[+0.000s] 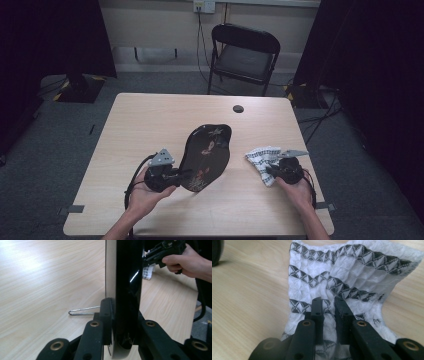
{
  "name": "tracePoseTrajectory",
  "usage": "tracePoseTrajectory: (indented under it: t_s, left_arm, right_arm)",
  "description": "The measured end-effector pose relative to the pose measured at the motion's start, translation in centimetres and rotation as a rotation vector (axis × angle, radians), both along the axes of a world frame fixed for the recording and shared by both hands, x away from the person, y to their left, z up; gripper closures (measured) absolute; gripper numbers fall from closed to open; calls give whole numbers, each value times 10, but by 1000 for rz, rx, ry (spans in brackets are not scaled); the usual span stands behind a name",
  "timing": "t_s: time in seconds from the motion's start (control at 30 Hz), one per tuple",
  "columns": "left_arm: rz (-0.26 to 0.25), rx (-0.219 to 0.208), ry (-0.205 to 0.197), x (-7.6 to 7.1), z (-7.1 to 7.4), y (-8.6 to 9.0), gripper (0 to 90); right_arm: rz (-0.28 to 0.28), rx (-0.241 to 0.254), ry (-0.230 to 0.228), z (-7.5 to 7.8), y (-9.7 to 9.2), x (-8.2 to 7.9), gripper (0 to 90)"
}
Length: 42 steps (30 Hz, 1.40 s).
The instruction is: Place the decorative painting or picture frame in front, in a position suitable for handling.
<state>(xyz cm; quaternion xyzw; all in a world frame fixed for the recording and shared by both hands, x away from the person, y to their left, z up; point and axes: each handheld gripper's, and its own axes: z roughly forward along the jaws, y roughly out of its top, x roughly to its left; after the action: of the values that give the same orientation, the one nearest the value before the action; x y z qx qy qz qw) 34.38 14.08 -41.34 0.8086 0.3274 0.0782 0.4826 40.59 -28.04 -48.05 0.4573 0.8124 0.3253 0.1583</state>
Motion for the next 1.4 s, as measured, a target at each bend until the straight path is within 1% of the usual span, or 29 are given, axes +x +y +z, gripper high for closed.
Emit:
tracePoseTrajectory:
  t_s: [0.03,0.13,0.2,0.27,0.33,0.4,0.43,0.47,0.5,0.57,0.6,0.67,0.73,0.77,0.83,0.9,0.93,0.97,1.1,1.27,1.4]
  left_arm:
    - [2,-3,1,0,0,0,798]
    - [2,-8,6,0,0,0,798]
    - [1,-7,4,0,0,0,798]
    - [0,-4,4,0,0,0,798]
    - [0,-10,4,1,-1,0,796]
    - [2,-15,13,1,-1,0,788]
    - [2,-16,9,1,-1,0,786]
    - [2,-16,9,1,-1,0,784]
    - [0,-11,12,2,-1,-1,784]
    - [0,-11,12,2,-2,-2,786]
    - [3,-1,15,2,-1,-2,790]
    - [8,5,4,1,0,-4,798]
    - [11,6,4,0,0,-5,803]
    - [10,8,4,0,0,-5,804]
    - [4,13,3,0,0,-6,805]
    - [2,6,18,0,1,-6,803]
    - [-1,9,13,0,1,-7,803]
    - [-3,10,10,-1,1,-8,804]
    - [-14,8,8,-1,0,-10,804]
    - [-14,7,11,-2,0,-13,805]
    - [-15,3,14,-1,0,-14,805]
  right_arm:
    - [2,7,2,0,0,-1,799]
    - [15,19,-10,3,3,-3,802]
    - [20,26,-27,6,5,-5,802]
    - [25,45,-39,9,8,-7,802]
    - [35,54,-51,11,12,-9,802]
    - [42,66,-61,13,15,-12,802]
    - [46,71,-65,14,17,-13,802]
    - [46,71,-65,14,17,-13,802]
    - [57,85,-79,18,20,-16,802]
    - [62,98,-94,21,22,-17,801]
    - [65,106,-100,23,23,-18,802]
    - [74,122,-117,30,27,-21,802]
    - [82,142,-134,37,31,-23,802]
    - [93,151,-148,42,33,-25,802]
    - [103,170,-162,49,38,-27,802]
    - [118,166,-179,56,42,-29,802]
    - [123,161,-188,60,43,-30,802]
    - [126,170,-206,67,44,-32,802]
    - [124,201,-255,86,42,-37,802]
    - [143,228,-289,100,47,-42,802]
    - [169,243,-327,117,54,-46,802]
